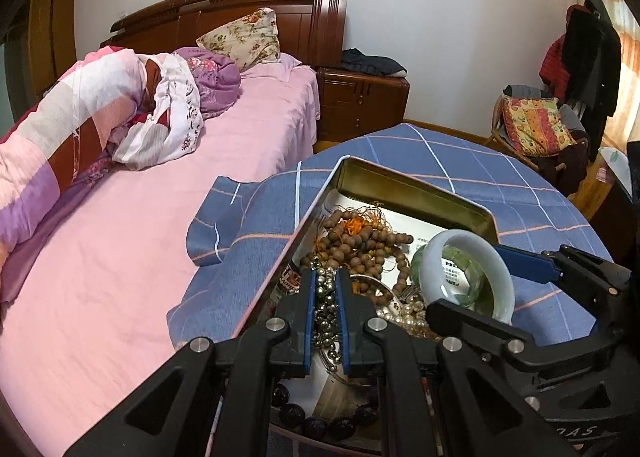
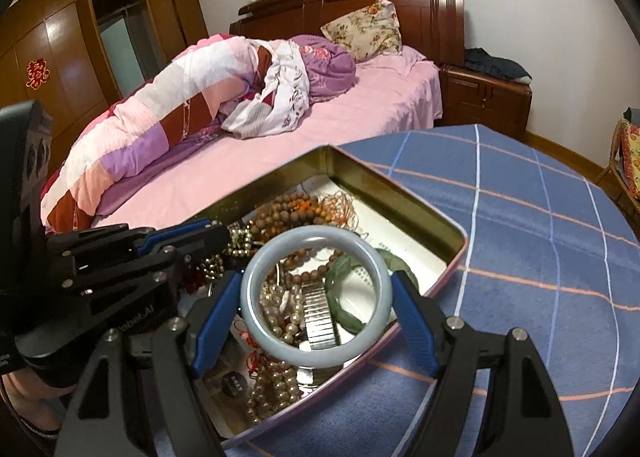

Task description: Organize jewelry

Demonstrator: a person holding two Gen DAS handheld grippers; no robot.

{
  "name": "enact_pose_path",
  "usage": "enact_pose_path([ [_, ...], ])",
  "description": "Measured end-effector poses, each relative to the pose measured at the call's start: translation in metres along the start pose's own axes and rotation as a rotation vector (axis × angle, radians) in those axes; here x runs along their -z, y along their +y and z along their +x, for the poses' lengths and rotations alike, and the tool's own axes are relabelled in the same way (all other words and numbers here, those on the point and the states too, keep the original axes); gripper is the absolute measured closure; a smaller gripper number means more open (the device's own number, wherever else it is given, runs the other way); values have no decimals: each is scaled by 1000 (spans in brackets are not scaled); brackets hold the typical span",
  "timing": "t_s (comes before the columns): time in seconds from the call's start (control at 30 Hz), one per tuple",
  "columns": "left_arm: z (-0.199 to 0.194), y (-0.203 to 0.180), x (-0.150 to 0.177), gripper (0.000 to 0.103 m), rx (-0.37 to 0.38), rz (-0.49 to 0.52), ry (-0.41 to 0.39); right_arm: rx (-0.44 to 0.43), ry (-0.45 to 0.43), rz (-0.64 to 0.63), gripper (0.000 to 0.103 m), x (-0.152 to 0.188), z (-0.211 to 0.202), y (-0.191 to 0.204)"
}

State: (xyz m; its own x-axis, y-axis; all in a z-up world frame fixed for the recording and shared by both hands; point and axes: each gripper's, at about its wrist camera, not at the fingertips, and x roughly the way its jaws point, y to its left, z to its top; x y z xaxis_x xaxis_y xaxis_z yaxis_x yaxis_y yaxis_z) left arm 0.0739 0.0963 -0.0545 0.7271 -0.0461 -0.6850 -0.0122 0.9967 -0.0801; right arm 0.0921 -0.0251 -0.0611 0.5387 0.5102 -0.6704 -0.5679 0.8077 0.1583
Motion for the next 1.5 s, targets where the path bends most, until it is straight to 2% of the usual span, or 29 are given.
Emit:
enact_pose_path([
  [0.17,0,1,1,93,22,-6,7,-14,0,-1,24,-1,1,-1],
  [0.27,-2,2,0,87,46,-25,9,-34,-9,19,23,-1,-2,-4],
  [0.33,-7,2,0,70,40,-30,2,-41,-20,37,21,-2,-7,-10],
  [0.4,-17,1,-1,42,9,-30,-33,-32,-38,45,15,-2,-13,-12],
  [0.47,-30,0,-1,31,-3,-34,-76,-27,-63,58,12,-1,-25,-15],
  [0.53,-42,-4,-2,30,16,-28,-104,-8,-75,71,12,0,-36,-19],
  [0.8,-79,-9,-3,29,-61,-28,-190,52,-135,85,9,5,-76,-20],
  [1.1,-93,-6,-1,28,-81,-38,-211,49,-175,77,9,5,-92,-14],
  [1.5,-103,-11,2,28,-87,-34,-227,47,-182,78,8,8,-95,-15],
])
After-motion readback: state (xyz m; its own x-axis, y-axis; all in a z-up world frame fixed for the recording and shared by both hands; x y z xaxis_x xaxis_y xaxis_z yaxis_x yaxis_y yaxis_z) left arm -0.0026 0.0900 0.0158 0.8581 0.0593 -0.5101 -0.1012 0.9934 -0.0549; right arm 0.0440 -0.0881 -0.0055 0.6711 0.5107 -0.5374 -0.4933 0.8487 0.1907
